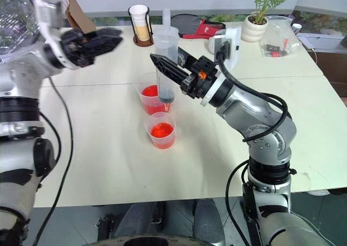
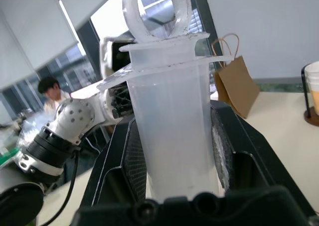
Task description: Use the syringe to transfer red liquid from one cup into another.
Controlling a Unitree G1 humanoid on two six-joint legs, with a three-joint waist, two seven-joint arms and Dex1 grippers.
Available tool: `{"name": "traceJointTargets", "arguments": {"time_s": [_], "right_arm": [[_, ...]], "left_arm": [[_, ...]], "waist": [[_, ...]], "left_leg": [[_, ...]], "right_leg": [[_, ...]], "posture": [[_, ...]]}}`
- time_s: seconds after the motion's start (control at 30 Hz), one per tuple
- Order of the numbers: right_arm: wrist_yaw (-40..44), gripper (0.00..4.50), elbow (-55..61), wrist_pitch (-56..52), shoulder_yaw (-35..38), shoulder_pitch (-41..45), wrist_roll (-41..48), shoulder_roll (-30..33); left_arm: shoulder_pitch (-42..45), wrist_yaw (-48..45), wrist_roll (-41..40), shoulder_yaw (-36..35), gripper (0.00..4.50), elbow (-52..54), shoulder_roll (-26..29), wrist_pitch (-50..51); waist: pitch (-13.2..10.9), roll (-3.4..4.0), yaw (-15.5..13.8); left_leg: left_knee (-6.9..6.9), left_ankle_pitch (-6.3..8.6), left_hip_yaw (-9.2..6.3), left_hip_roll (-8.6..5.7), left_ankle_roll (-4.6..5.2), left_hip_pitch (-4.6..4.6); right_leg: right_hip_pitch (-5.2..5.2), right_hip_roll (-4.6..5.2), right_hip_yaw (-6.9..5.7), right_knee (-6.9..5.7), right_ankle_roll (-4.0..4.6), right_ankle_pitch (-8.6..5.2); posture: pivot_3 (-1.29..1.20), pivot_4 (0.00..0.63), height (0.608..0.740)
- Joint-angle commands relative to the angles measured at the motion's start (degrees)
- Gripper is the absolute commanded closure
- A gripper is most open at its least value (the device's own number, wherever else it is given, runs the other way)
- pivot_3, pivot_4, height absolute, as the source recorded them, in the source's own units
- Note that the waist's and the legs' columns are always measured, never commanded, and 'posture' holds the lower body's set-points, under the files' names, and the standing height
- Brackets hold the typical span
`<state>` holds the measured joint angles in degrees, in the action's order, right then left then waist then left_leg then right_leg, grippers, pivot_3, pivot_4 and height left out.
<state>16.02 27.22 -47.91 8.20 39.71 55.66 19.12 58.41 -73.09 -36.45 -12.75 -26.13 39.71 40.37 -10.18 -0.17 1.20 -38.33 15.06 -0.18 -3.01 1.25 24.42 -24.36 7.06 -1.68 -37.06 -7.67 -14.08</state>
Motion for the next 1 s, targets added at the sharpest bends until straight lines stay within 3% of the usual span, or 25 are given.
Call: {"name": "traceJointTargets", "arguments": {"time_s": [0.03, 0.17, 0.3, 0.4, 0.53, 0.7, 0.9, 1.0], "right_arm": [[-7.08, 3.09, -8.86, -4.12, 10.28, 9.79, 11.04, 3.74], [-12.70, 3.09, -28.34, -18.98, 12.92, 19.99, 15.13, 14.54], [-16.19, 3.09, -49.97, -37.07, 10.38, 28.10, 8.97, 21.83], [-12.05, 3.09, -57.31, -44.24, 4.91, 28.41, 4.71, 24.77], [-10.51, 3.09, -64.96, -44.59, 0.07, 28.47, -0.77, 23.79], [-11.17, 3.09, -73.30, -44.57, 2.16, 29.68, -9.21, 21.19], [-9.43, 3.09, -73.91, -42.99, 1.98, 28.21, -16.11, 17.00], [-8.51, 1.61, -74.39, -42.06, 2.73, 28.69, -18.91, 15.44]], "left_arm": [[-6.58, -1.02, -0.27, 1.91, 1.70, 12.38, 3.63, 2.00], [-14.61, -1.09, -0.31, 5.73, 1.70, 26.93, 5.99, 2.15], [-18.14, 1.89, 0.26, 8.34, 1.70, 35.58, 4.87, 1.15], [-18.58, 4.14, -0.40, 9.15, 1.70, 38.28, 2.80, 0.83], [-19.14, 5.78, 1.47, 10.66, 1.70, 37.29, 1.20, -1.26], [-21.64, 6.49, 1.48, 10.73, 1.70, 36.67, 1.19, -1.99], [-21.88, 7.43, 1.39, 11.19, 1.70, 35.93, 0.36, -1.98], [-21.52, 7.49, 1.23, 11.24, 1.61, 35.57, 0.12, -1.68]], "waist": [[-0.01, 0.02, -0.23], [0.00, -0.03, -1.27], [0.00, -0.02, -1.35], [-0.01, -0.01, -1.25], [0.00, 0.01, -0.27], [0.00, 0.01, -0.06], [0.00, 0.01, -0.23], [0.00, 0.01, -0.32]], "left_leg": [[-0.01, 0.00, -0.01, 0.00, 0.00, 0.00], [-0.01, -0.01, -0.20, -0.05, -0.02, 0.00], [0.16, 0.00, -0.14, -0.04, -0.01, 0.01], [0.22, 0.00, -0.10, 0.01, -0.01, 0.04], [0.22, 0.00, 0.00, 0.01, 0.00, 0.07], [0.21, 0.01, 0.10, 0.07, 0.01, 0.06], [0.16, 0.01, 0.08, 0.07, 0.02, 0.07], [0.15, 0.01, 0.05, 0.06, 0.02, 0.06]], "right_leg": [[0.01, 0.01, 0.00, -0.01, 0.00, 0.00], [0.19, 0.11, 0.01, 0.11, 0.05, 0.01], [0.30, 0.09, 0.10, 0.79, 0.10, 0.01], [0.30, 0.05, 0.10, 0.91, 0.10, 0.00], [0.30, 0.05, 0.10, 0.91, 0.09, 0.01], [0.30, -0.05, 0.09, 0.84, 0.07, 0.02], [0.34, -0.06, 0.08, 0.85, 0.06, 0.02], [0.35, -0.08, 0.08, 0.84, 0.06, 0.02]], "posture": [[0.00, 0.150, 0.740], [0.00, 0.150, 0.740], [0.00, 0.150, 0.740], [0.00, 0.150, 0.740], [0.00, 0.150, 0.740], [0.00, 0.150, 0.740], [0.00, 0.150, 0.740], [0.00, 0.150, 0.740]]}}
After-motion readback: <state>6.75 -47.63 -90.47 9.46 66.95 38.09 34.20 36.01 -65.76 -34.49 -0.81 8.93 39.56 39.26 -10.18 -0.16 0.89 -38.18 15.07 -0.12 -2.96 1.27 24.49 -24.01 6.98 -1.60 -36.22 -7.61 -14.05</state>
